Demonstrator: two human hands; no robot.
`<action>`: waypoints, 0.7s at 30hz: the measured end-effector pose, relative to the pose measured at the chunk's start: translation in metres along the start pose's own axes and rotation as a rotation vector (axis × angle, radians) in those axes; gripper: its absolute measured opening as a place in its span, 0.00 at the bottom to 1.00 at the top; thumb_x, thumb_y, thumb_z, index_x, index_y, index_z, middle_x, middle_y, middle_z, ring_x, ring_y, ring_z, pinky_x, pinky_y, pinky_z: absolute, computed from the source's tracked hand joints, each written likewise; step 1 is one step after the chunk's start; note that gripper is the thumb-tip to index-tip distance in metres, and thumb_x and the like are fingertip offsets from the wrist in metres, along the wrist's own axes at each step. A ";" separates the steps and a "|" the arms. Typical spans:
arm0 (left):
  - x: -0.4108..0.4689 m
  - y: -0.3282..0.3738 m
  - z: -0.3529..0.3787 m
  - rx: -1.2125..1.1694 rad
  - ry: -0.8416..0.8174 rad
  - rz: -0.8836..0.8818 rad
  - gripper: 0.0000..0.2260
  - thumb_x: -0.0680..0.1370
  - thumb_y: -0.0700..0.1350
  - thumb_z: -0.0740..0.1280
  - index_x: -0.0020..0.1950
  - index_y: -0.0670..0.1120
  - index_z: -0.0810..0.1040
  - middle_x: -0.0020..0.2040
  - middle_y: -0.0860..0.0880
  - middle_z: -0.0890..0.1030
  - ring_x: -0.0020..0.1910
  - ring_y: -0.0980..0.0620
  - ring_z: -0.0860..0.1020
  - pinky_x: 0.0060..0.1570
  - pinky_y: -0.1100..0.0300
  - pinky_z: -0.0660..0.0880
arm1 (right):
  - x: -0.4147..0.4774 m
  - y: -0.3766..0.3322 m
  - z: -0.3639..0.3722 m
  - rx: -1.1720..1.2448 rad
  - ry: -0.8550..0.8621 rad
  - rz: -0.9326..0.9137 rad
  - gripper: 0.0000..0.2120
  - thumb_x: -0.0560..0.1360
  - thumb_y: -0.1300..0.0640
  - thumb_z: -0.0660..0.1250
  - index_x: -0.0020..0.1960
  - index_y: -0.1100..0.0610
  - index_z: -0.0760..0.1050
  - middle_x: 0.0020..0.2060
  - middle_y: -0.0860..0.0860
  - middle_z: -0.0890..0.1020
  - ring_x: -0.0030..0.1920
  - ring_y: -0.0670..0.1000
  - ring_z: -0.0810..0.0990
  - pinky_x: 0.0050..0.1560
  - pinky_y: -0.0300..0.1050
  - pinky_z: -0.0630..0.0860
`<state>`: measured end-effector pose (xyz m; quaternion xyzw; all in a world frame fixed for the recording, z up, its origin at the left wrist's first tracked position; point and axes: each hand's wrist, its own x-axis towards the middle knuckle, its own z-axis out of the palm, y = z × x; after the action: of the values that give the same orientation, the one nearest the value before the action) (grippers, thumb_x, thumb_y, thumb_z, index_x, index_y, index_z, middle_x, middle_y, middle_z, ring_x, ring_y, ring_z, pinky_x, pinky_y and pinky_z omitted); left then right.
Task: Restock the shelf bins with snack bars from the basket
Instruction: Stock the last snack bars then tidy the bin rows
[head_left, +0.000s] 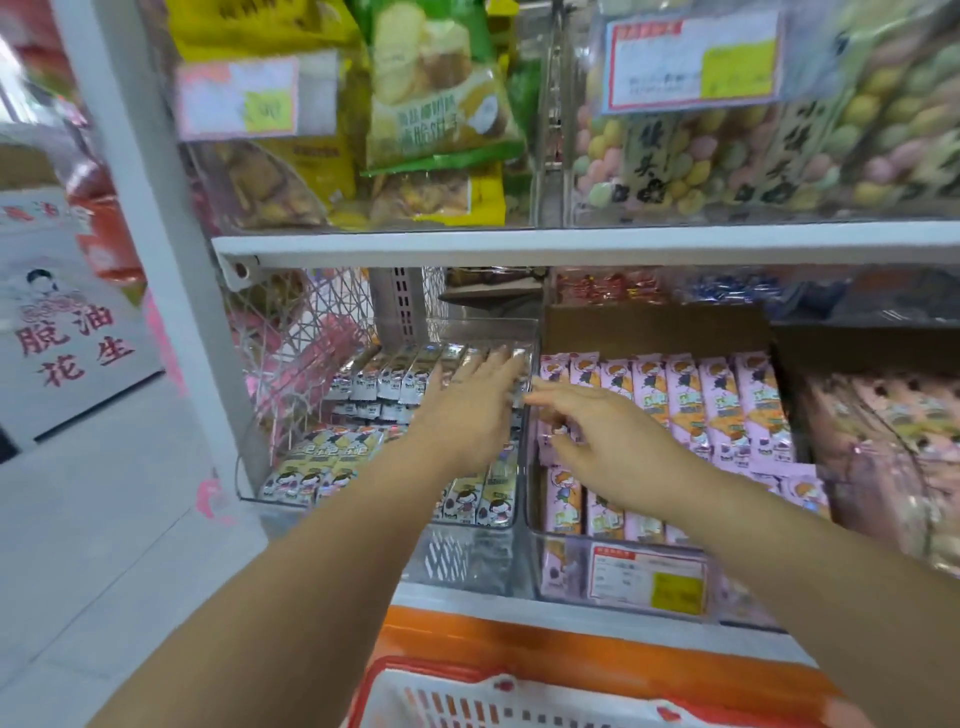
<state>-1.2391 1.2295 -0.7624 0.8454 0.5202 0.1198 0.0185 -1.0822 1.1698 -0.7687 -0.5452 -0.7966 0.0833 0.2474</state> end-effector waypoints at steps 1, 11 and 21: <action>-0.018 0.005 -0.004 -0.081 0.043 -0.003 0.26 0.82 0.42 0.54 0.78 0.54 0.50 0.78 0.50 0.54 0.77 0.49 0.53 0.74 0.42 0.46 | -0.008 -0.005 -0.001 -0.008 0.016 -0.004 0.23 0.78 0.61 0.59 0.71 0.48 0.67 0.73 0.44 0.65 0.71 0.48 0.65 0.71 0.42 0.60; -0.243 -0.036 0.065 -0.335 0.295 -0.245 0.15 0.73 0.45 0.59 0.54 0.49 0.82 0.52 0.51 0.84 0.46 0.46 0.81 0.50 0.55 0.75 | -0.156 -0.035 0.092 0.072 -0.138 -0.118 0.09 0.73 0.55 0.63 0.48 0.51 0.82 0.41 0.43 0.83 0.41 0.46 0.80 0.43 0.41 0.74; -0.334 -0.083 0.180 -0.207 0.015 -0.313 0.13 0.75 0.38 0.61 0.55 0.45 0.81 0.63 0.40 0.76 0.59 0.37 0.76 0.55 0.44 0.74 | -0.234 -0.012 0.243 0.059 -0.926 0.233 0.16 0.79 0.53 0.61 0.67 0.52 0.72 0.63 0.48 0.76 0.59 0.48 0.76 0.61 0.41 0.72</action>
<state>-1.4155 0.9885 -1.0118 0.7469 0.6304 0.1745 0.1198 -1.1439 0.9857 -1.0441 -0.5292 -0.7538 0.3674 -0.1291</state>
